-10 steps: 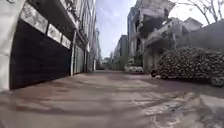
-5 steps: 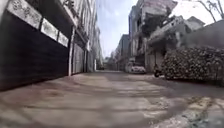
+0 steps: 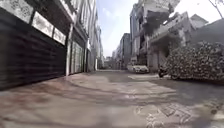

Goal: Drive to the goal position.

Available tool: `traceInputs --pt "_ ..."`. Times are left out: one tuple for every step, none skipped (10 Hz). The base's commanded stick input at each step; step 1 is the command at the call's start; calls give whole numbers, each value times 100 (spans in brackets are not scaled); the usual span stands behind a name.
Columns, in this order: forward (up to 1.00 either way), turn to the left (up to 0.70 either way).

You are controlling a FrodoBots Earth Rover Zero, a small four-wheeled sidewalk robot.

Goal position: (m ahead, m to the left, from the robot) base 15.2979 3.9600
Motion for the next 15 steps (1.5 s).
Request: traceInputs --pt "100 6" --pt "100 6" --pt "100 6" --pt "100 6" --pt "100 6" --pt "100 6" --pt "100 6" --pt "100 6" --pt "100 6" --pt "100 6" --pt "100 6" --pt "100 6" --pt "100 6" --pt "100 6" --pt "100 6"
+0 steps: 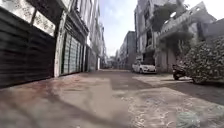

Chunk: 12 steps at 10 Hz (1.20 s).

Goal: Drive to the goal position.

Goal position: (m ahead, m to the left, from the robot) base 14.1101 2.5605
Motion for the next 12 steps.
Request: traceInputs --pt "100 6" --pt "100 6" --pt "100 6" --pt "100 6" --pt "100 6" --pt "100 6" --pt "100 6" --pt "100 6" --pt "100 -18" --pt "100 -34" --pt "100 -34" --pt "100 -34"
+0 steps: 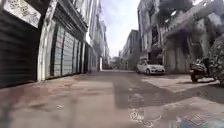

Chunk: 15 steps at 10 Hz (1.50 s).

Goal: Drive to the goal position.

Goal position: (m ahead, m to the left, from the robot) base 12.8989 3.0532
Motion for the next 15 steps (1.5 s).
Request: traceInputs --pt "100 -34" --pt "100 -34" --pt "100 6" --pt "100 6" --pt "100 6" --pt "100 6" --pt "100 6" --pt "100 6" --pt "100 6" --pt "100 6" --pt "100 6" --pt "100 6" --pt "100 6" --pt "100 6" --pt "100 6"
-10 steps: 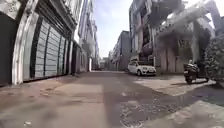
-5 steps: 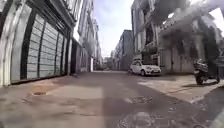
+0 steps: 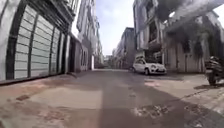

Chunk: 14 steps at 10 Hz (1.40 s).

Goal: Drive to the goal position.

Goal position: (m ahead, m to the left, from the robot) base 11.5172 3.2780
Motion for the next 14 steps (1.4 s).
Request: traceInputs --pt "100 6" --pt "100 6" --pt "100 6" --pt "100 6" --pt "100 6" --pt "100 6" --pt "100 6" --pt "100 6" --pt "100 6" --pt "100 6" --pt "100 6" --pt "100 6" --pt "100 6" --pt "100 6"
